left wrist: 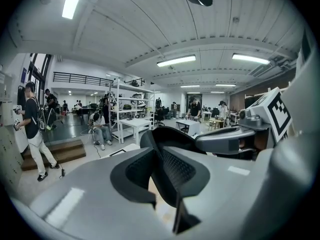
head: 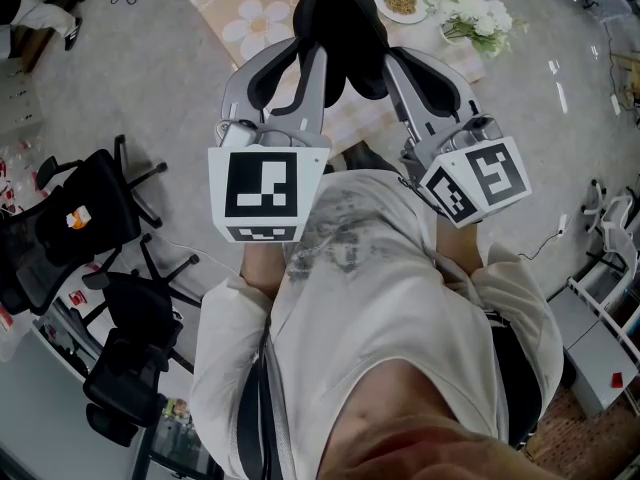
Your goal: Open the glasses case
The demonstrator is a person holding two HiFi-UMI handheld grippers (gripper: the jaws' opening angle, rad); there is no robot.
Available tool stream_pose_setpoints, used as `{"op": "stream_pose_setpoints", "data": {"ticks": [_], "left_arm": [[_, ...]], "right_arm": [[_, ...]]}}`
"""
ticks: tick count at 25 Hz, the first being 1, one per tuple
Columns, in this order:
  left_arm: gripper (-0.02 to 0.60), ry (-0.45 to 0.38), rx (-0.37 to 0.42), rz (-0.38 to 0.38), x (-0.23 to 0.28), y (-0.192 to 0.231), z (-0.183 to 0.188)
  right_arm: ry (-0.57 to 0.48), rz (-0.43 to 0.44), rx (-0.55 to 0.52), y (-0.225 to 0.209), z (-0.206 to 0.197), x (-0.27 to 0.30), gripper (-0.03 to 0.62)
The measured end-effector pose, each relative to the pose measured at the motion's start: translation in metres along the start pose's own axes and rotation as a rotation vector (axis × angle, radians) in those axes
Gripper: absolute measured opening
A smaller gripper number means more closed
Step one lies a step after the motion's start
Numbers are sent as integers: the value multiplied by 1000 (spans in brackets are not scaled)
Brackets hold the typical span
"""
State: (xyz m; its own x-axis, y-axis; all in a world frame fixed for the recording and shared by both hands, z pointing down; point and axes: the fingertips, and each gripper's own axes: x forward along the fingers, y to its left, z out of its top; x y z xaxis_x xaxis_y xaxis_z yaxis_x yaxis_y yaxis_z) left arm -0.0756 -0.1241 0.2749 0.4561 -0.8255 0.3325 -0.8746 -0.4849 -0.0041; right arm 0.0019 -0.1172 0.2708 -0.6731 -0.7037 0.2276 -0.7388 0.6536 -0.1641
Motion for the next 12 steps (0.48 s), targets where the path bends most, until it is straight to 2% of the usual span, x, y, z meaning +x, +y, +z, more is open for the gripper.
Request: {"op": "stream_pose_setpoints", "data": {"ticks": [12], "left_arm": [[61, 3, 4, 7, -2, 0, 0]], "right_arm": [[-8, 10, 4, 2, 2, -2, 29]]}}
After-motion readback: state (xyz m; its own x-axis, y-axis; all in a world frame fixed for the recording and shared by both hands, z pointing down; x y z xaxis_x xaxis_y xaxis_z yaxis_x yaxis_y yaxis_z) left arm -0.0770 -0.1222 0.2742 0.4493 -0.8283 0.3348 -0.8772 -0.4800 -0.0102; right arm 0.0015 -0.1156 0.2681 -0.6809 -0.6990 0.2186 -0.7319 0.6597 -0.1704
